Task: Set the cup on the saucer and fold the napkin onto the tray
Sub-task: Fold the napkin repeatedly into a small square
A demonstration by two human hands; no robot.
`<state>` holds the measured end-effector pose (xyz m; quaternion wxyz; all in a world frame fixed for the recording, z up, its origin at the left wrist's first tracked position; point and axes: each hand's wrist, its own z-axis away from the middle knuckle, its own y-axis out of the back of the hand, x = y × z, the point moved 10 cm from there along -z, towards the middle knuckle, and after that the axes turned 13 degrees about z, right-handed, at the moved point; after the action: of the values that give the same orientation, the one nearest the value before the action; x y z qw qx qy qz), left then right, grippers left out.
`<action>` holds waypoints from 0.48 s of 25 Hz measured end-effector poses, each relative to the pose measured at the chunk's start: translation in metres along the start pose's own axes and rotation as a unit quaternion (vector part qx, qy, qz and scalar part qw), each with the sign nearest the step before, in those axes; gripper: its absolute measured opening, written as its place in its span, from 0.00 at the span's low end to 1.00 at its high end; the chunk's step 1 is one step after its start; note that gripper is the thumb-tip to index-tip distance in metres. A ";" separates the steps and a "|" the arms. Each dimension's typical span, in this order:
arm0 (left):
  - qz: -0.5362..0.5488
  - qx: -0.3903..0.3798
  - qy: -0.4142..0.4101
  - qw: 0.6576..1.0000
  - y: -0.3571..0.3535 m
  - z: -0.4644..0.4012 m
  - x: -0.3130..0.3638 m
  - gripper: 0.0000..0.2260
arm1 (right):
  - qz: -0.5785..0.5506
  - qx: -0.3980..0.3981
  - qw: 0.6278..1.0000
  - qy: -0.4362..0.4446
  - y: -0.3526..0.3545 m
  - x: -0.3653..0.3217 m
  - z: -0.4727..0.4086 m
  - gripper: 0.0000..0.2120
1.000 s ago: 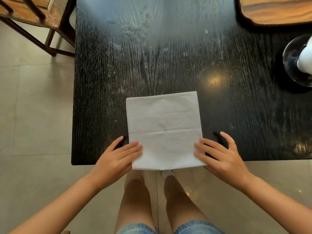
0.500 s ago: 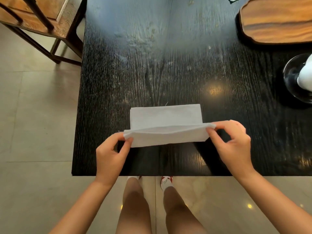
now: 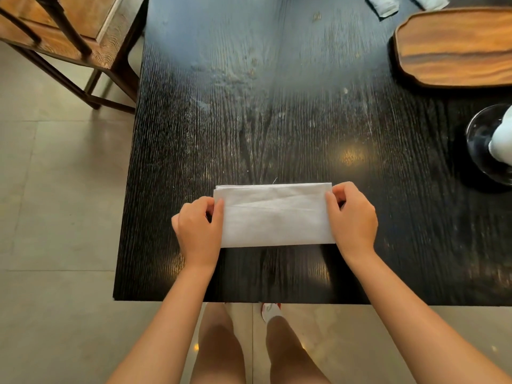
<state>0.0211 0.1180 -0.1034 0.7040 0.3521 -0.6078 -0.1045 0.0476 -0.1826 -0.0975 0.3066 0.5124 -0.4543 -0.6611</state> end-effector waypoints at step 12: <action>-0.193 -0.055 -0.142 0.969 -0.032 0.017 0.042 0.25 | 0.094 0.113 0.989 0.019 0.000 -0.009 0.006 0.08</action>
<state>0.0244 0.0643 -0.0904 0.5953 0.4045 -0.6157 -0.3206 0.0444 -0.1730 -0.0939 0.3161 0.5114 -0.5659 -0.5641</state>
